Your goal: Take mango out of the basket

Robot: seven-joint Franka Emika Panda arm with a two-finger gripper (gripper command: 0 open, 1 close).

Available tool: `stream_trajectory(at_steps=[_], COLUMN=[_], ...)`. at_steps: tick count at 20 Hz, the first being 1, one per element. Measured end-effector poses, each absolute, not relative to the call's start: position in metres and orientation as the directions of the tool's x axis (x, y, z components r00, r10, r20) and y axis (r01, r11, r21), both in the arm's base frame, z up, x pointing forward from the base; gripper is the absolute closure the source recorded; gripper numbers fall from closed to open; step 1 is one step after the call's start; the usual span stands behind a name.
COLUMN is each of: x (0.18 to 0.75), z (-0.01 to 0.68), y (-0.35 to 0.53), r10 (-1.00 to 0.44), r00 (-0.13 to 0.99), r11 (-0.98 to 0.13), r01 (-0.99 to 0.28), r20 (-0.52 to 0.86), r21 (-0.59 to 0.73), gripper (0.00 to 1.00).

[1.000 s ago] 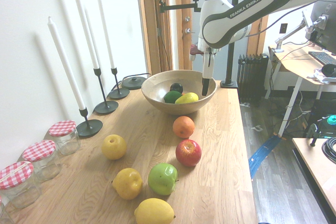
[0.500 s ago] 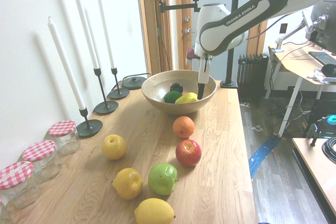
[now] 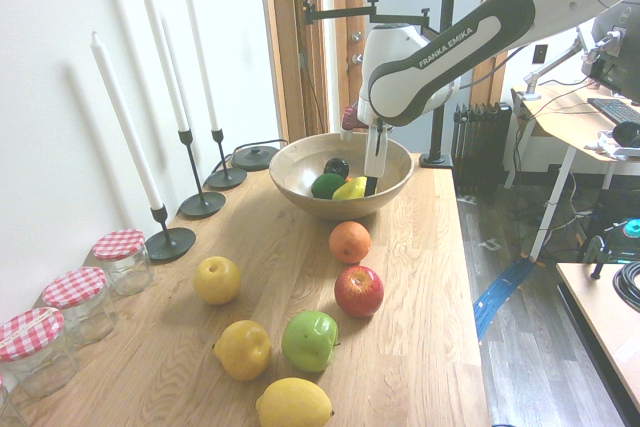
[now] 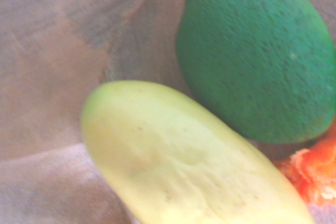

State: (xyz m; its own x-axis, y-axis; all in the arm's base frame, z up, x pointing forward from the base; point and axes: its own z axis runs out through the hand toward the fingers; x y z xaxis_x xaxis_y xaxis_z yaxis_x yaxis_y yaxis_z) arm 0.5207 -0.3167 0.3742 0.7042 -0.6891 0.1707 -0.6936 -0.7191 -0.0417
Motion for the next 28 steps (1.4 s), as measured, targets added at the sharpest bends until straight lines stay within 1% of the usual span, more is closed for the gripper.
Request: stream_trajectory(at_steps=[16,19,21,24,26,28], x=[0.535,0.537,0.542,0.547,0.552,0.559], z=[0.374,0.38,0.403,0.462,0.499,0.522], y=[-0.293,-0.293,-0.294,-0.286,-0.266,-0.232], r10=[-0.691,-0.707,-0.724,-0.746,-0.751,-0.752], r00=[0.703,0.685,0.662,0.629,0.615,0.609], r11=[-0.718,-0.702,-0.684,-0.661,-0.655,-0.655], r01=[-0.694,-0.709,-0.725,-0.741,-0.739,-0.733], r20=[0.169,0.178,0.192,0.221,0.24,0.253], r21=[-0.049,-0.058,-0.078,-0.122,-0.158,-0.182], gripper=[1.0,1.0,1.0,1.0,1.0,1.0])
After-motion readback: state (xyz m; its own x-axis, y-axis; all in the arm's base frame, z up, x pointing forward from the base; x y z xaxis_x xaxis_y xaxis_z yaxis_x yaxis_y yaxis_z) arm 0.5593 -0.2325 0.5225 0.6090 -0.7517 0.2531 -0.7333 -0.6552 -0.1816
